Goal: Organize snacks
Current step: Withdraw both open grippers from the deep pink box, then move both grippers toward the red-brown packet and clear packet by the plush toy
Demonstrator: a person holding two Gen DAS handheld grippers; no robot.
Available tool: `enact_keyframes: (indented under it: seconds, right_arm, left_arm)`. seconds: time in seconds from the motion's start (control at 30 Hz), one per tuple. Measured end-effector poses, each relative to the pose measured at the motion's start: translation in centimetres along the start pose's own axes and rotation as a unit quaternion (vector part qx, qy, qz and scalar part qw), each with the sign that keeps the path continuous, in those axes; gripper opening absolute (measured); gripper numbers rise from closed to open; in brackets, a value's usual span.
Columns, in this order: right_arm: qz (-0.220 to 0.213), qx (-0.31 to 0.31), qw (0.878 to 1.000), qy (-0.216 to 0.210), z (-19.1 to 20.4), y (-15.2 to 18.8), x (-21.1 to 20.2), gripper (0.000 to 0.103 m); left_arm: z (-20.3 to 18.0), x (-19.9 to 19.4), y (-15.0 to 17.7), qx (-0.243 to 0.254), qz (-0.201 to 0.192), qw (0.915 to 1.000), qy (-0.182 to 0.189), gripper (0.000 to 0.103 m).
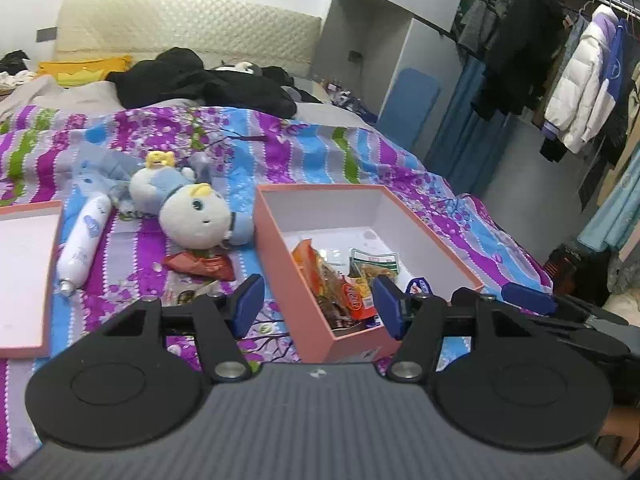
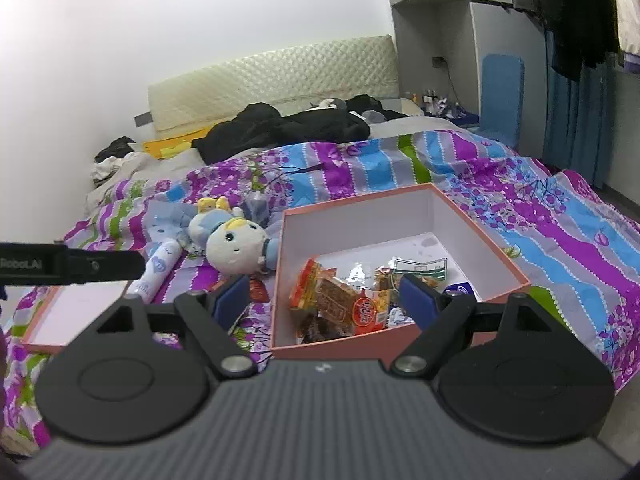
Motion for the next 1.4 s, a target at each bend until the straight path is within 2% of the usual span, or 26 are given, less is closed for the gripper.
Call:
enact_keyframes:
  seconds: [0.23,0.4,0.7,0.83,1.0,1.23,1.4]
  right_arm:
    - [0.015,0.008,0.999,-0.048,3.0,2.7,-0.8,0.083]
    - [0.029,-0.011,0.996,-0.082,5.6,5.0,-1.1,0.083]
    - [0.041,-0.05,0.993,-0.096,6.9,7.6,-1.7,0.083]
    - [0.047,-0.06,0.992,-0.096,7.3,8.4,-1.1,0.083]
    - [0.062,-0.065,0.991,-0.102,8.1,9.2,0.7,0.083]
    - [0.078,-0.087,0.986,-0.118,10.4,9.9,4.3,0.083]
    - [0.088,-0.102,0.982,-0.13,12.1,9.9,7.7,0.083]
  left_arm:
    - [2.0,-2.8,2.7,-0.02,-0.003,0.9993,-0.031,0.066]
    - [4.0,-4.1,5.4,-0.045,0.008,0.9974,-0.056,0.066]
    - [6.2,-4.9,10.1,-0.083,0.027,0.9939,-0.068,0.069]
    - [7.3,-4.0,11.1,-0.097,0.034,0.9927,-0.063,0.07]
    - [9.4,-1.8,11.0,-0.109,0.038,0.9912,-0.064,0.07]
    - [13.9,2.6,9.3,-0.103,0.034,0.9917,-0.069,0.073]
    - [17.0,7.1,7.9,-0.113,0.044,0.9913,-0.05,0.073]
Point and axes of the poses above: each gripper's, at about its wrist camera, not at the fingertips, and x roughly the way its jaws point, z to its left, y to its underside, the point moved 8 cm from there along x, roughly the way its jaws point, and after that the axes turned 5 degrees about x, right-handed, at the moved point
